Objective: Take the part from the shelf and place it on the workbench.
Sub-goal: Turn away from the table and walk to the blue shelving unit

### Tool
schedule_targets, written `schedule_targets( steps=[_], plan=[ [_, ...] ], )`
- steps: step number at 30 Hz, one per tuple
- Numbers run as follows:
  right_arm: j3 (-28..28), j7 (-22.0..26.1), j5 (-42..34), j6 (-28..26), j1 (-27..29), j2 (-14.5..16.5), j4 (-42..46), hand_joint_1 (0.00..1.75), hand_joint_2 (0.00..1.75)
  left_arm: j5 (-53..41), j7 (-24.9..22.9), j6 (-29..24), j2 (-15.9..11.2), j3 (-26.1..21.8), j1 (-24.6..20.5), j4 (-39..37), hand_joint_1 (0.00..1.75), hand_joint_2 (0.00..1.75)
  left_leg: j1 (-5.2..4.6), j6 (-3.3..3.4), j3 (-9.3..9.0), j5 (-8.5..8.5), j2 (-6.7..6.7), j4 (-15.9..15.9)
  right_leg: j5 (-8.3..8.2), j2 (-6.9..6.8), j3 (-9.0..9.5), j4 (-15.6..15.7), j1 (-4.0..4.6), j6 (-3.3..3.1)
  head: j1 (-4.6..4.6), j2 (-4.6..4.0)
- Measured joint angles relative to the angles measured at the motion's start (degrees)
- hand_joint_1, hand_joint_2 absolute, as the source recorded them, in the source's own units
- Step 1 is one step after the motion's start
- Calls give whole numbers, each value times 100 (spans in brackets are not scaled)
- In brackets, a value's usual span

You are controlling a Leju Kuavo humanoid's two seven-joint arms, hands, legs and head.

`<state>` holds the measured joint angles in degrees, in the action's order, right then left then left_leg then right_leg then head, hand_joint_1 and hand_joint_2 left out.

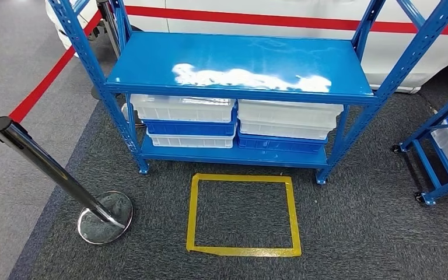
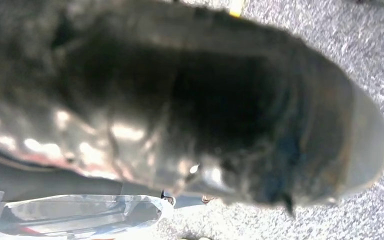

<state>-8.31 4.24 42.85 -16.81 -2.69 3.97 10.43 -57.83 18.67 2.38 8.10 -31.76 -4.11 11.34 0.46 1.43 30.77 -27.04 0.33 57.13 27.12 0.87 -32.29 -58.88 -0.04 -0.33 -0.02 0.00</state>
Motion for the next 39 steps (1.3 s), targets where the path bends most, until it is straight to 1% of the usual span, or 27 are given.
schedule_targets(
  steps=[2, 4, 5, 6, 7, 8, 9, 11, 12, 14, 16, 17, 20, 21, 22, 23, 24, 26, 27, 30, 31, 33, 35, 36, 37, 38, 39],
  plan=[
    [0, -1, 2, 1, 1, 1, 0, 0, 0, 0, 0, 0, 2, -1, -1, 0, 0, 0, 30, 64, -21, 45, 23, -47, 253, -18, -154, -361, -13, 50, 3, 0],
    [0, 2, 18, 2, 1, 1, 0, 0, 0, 0, 0, 0, 2, -4, 4, 0, 0, 0, 28, 82, -9, 49, 41, -48, 643, -34, -496, -1088, -42, 92, 4, 0],
    [0, 3, 27, 3, 4, 1, -1, 0, 0, 0, 0, 0, 2, -5, 9, 0, 0, 0, 27, 81, -5, 48, 48, -46, 758, -42, -652, -1409, -58, 111, 4, 0],
    [0, 2, 33, 3, 9, 1, -1, 0, 0, -1, 0, 0, 1, -8, 12, 0, 0, 0, 27, 80, -5, 45, 56, -45, 764, -51, -728, -1560, -71, 125, 4, 0],
    [0, -4, 36, 3, 15, 1, -2, 0, 0, -2, 0, 0, 2, -9, 13, 0, 0, 0, 28, 77, -12, 39, 61, -44, 653, -65, -693, -1486, -82, 133, 5, 0],
    [0, -21, 36, 4, 19, 1, -2, 0, 0, -7, 0, 1, 3, -10, 13, 0, 0, 0, 29, 69, -26, 29, 71, -43, 448, -95, -541, -1176, -92, 131, 4, 0],
    [-1, -42, 36, 4, 20, 1, -2, 0, 0, -12, 0, 1, 5, -11, 14, 0, 0, 0, 27, 53, -44, 15, 87, -40, 238, -184, -333, -749, -92, 120, 6, 0],
    [-2, -78, 35, 6, -1, 1, -2, 0, 0, -22, 0, 2, 8, -11, 20, 0, 0, 0, 0, -4, -73, -22, 127, -20, -5, -347, -35, -97, -53, 65, 3, 0],
    [-2, -84, 34, 7, -12, 2, -2, 0, 0, -24, 0, 2, 8, -12, 23, 0, 0, 0, -14, -36, -80, -38, 160, -14, -20, -385, 5, 18, -31, 34, 2, 0],
    [-3, -85, 32, 7, -22, 4, -1, 0, 0, -26, 0, 2, 8, -16, 21, 0, 0, 0, -20, -106, -102, -63, 240, -16, -22, -282, -11, 33, -16, -33, 0, 0],
    [-5, -85, 28, 6, -21, 4, -1, 0, 0, -27, 0, 2, 8, -19, 14, 0, 0, 0, 3, -177, -78, -176, 215, 104, -48, -196, -1, 65, -32, -113, 0, 0],
    [-7, -85, 26, 5, -22, 4, -1, 0, 0, -27, 0, 1, 8, -21, 13, 0, 0, 0, 14, -205, 8, -316, 160, 309, -64, -166, 4, 82, -41, -154, -1, 0],
    [-9, -80, 48, 3, -13, 10, -2, 0, 0, -31, 0, 0, 8, -35, 25, 0, 0, 0, 24, -241, 552, -861, 27, 1445, -71, -87, -10, 82, -23, -218, -1, 0],
    [-9, -77, 58, 4, -6, 14, -2, 0, 0, -32, 0, 0, 9, -39, 31, 0, 0, 0, 23, -239, 676, -900, 20, 1677, -69, -55, -10, 76, -12, -224, -1, 0],
    [-9, -73, 64, 5, -1, 15, -2, 0, 0, -32, 0, 0, 9, -41, 37, 0, 0, 0, 23, -229, 691, -815, 18, 1675, -65, -27, -6, 69, -4, -225, -1, 0],
    [-9, -68, 68, 6, 1, 15, -2, 0, 0, -33, 0, 0, 9, -42, 42, 0, 0, 0, 21, -208, 596, -628, 17, 1440, -60, 0, 2, 61, 4, -224, -1, 0],
    [-9, -64, 72, 6, 2, 16, -2, 0, 0, -33, 0, -1, 7, -43, 45, 0, 0, 0, 17, -175, 414, -391, 10, 1031, -52, 24, 9, 53, 9, -218, -1, 0],
    [-10, -62, 77, 13, 1, 26, -2, 0, 0, -33, 1, -2, -8, -46, 41, 0, 0, 0, -7, -105, 98, -96, -11, 294, -34, 49, 6, 28, 29, -184, -1, 0],
    [-11, -63, 75, 22, 1, 30, -2, 0, 0, -34, 1, -3, -14, -48, 34, 0, 0, 0, -22, -80, 25, -47, -20, 110, -31, 55, -2, 22, 33, -157, 1, 0],
    [-18, -63, 67, 67, 2, 30, -2, 0, 0, -36, 2, -2, -17, -50, 31, 0, 0, 0, -17, -19, -8, -5, 3, 10, -28, 70, -10, 16, 31, -58, 0, 0],
    [-21, -63, 67, 77, 2, 26, -2, 0, 0, -37, 3, -2, -17, -50, 36, 0, 0, 0, 2, 16, -20, 20, 26, -24, 29, 60, -35, -57, 36, -27, 3, 0],
    [-27, -63, 67, 84, 1, 20, -2, 0, 0, -37, 4, -2, -15, -50, 39, 0, 0, 0, 31, 74, -27, 57, 90, -73, 327, 17, -231, -521, 23, 28, 9, 0],
    [-30, -63, 67, 84, 1, 20, -2, 0, 0, -37, 4, -1, -14, -51, 46, 0, 0, 0, 27, 90, -12, 57, 141, -67, 687, -19, -578, -1241, -14, 76, 13, 0],
    [-31, -63, 67, 84, 5, 20, -2, 0, 0, -38, 3, -1, -14, -52, 50, 0, 0, 0, 26, 87, -6, 54, 162, -59, 759, -33, -698, -1484, -37, 97, 13, 0],
    [-31, -63, 68, 84, 11, 20, -2, 0, 0, -38, 3, 0, -14, -53, 53, 0, 0, 0, 26, 80, -3, 49, 178, -52, 716, -50, -719, -1526, -60, 114, 13, 0],
    [-31, -63, 70, 83, 19, 19, -2, 0, 0, -39, 2, 1, -12, -54, 52, 0, 0, 0, 28, 71, -3, 42, 188, -43, 579, -68, -636, -1364, -80, 126, 13, 0],
    [-31, -63, 72, 82, 25, 17, -2, 0, 0, -39, 2, 2, -10, -55, 51, 0, 0, 0, 31, 55, -9, 33, 193, -31, 364, -92, -437, -982, -99, 131, 14, 0]
  ],
)
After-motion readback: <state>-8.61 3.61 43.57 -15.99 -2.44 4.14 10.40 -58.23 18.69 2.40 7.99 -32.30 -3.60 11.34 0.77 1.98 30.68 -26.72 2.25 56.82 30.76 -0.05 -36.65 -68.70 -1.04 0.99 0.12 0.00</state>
